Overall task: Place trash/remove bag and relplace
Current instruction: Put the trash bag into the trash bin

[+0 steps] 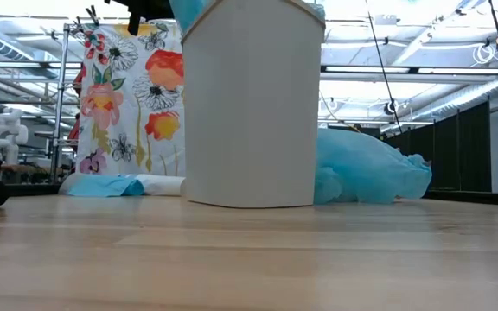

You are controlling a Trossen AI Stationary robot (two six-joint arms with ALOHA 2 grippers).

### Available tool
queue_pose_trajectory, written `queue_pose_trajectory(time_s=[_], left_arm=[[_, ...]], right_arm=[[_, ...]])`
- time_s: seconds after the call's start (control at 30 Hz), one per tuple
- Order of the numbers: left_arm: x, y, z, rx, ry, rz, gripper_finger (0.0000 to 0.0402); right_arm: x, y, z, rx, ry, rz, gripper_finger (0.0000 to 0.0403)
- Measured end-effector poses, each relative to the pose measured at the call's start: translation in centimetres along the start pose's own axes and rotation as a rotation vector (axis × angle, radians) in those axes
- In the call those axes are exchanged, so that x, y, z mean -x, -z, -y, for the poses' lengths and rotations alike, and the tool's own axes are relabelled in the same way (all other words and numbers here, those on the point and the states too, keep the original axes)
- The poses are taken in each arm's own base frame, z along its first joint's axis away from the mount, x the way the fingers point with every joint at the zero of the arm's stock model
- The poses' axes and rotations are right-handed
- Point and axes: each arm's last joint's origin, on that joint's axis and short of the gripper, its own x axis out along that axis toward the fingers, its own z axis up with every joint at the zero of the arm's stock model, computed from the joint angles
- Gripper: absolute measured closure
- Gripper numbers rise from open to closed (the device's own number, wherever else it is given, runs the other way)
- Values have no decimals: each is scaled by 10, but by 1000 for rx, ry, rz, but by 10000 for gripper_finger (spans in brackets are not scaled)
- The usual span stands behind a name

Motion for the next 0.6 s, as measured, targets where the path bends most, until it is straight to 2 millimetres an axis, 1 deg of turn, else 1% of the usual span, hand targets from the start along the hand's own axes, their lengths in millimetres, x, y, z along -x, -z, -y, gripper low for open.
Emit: queue_pose_trajectory(time_s=[0.1,0.17,0.23,0.3,0.33,0.37,0.47,0.53,0.6], left_arm=[[0,0,0,0,0,0,401],[0,0,0,0,0,0,401],[0,0,0,0,-1,-1,401],[0,0,0,0,-1,-1,401],[0,0,0,-1,0,-1,401],[0,0,0,-3,0,1,401],[0,-4,1,-35,6,39,401],[0,-10,2,-45,12,102,401],[2,-17,3,-50,24,179,401]], right_arm=[[-15,3,4,-2,26,-21,200],[-19,4,6,-4,33,-22,224],[-20,3,5,12,29,-8,276],[-19,0,4,56,13,15,349],[-17,-2,3,87,3,28,375],[-14,-4,1,109,-10,55,386],[-3,-18,-6,112,-72,184,395],[4,-26,-9,124,-104,261,400],[10,-28,-12,129,-115,288,401]])
